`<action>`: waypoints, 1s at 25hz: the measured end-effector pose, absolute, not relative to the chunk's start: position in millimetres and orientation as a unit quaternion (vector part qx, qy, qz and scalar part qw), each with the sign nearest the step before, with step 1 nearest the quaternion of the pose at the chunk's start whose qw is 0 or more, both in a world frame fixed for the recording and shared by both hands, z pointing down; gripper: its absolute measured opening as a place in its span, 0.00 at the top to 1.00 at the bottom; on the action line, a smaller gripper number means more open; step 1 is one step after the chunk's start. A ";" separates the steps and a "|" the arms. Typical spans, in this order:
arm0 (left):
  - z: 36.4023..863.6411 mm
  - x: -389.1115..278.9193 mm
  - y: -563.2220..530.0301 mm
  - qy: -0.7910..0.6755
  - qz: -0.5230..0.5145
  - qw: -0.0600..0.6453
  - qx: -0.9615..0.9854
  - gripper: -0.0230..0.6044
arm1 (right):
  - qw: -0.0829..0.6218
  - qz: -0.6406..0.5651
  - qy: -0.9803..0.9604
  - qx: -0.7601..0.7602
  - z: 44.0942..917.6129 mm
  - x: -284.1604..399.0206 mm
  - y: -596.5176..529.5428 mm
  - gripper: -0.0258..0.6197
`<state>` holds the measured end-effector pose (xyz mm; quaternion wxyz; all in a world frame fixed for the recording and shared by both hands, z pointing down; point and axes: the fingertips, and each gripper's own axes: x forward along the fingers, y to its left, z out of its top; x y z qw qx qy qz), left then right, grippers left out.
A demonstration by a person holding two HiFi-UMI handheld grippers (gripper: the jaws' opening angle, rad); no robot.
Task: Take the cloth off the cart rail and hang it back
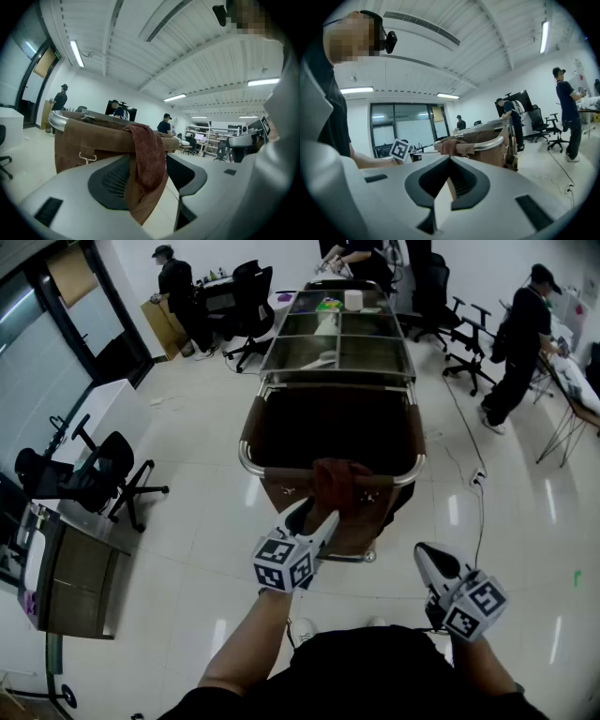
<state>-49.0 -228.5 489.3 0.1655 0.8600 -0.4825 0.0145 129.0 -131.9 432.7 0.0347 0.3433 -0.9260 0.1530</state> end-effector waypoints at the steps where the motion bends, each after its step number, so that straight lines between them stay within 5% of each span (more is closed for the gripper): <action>1: 492.2 -45.0 -234.2 -0.481 0.013 0.171 0.860 0.58 | 0.037 0.153 -0.924 0.348 433.4 133.6 -133.0 0.94; 9: 497.2 -33.7 -264.7 -0.494 0.019 0.179 0.851 0.58 | 0.042 0.159 -0.916 0.366 440.5 152.4 -137.9 0.94; 13: 493.2 -41.5 -258.6 -0.502 0.006 0.180 0.846 0.92 | 0.040 0.162 -0.915 0.367 441.7 150.2 -139.1 0.94; 25: 420.8 -72.7 -208.2 -0.499 -0.032 0.121 0.857 0.93 | 0.035 0.165 -0.927 0.334 441.9 105.0 -133.7 0.94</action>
